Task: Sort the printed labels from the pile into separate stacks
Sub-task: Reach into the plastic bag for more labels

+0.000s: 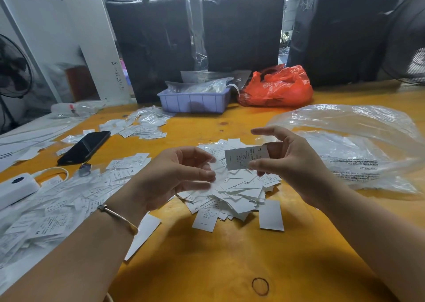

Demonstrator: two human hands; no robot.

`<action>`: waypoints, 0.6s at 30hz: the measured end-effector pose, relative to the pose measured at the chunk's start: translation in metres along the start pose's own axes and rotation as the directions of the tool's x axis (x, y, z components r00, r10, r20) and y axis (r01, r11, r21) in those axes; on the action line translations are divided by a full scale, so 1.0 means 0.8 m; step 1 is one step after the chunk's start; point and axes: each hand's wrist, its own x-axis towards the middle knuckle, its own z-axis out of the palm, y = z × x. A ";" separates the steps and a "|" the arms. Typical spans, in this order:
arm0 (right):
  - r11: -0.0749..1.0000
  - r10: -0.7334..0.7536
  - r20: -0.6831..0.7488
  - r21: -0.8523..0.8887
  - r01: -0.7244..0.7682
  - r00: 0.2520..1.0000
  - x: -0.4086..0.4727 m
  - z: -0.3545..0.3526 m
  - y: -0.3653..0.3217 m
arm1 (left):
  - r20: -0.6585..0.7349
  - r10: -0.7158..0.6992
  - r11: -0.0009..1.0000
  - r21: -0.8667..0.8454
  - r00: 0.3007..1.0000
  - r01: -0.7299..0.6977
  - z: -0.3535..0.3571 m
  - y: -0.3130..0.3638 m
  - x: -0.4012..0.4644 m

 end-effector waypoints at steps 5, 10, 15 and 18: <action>0.996 -0.047 -0.010 -0.080 0.046 0.999 -0.001 -0.001 0.000 | 0.008 0.030 0.999 0.034 1.000 -0.030 0.002 -0.002 0.000; 0.971 -0.113 -0.039 -0.216 0.102 0.993 -0.001 0.002 0.001 | -0.013 0.079 0.976 0.204 0.997 -0.075 0.005 -0.004 -0.001; 0.979 -0.144 -0.077 -0.157 0.130 0.987 -0.002 0.003 0.001 | 0.018 0.059 0.960 0.273 0.998 -0.061 0.010 -0.002 -0.002; 0.996 -0.081 -0.124 -0.049 0.075 0.989 0.000 0.000 -0.003 | 0.033 0.085 0.946 0.310 0.996 -0.091 0.012 0.000 -0.003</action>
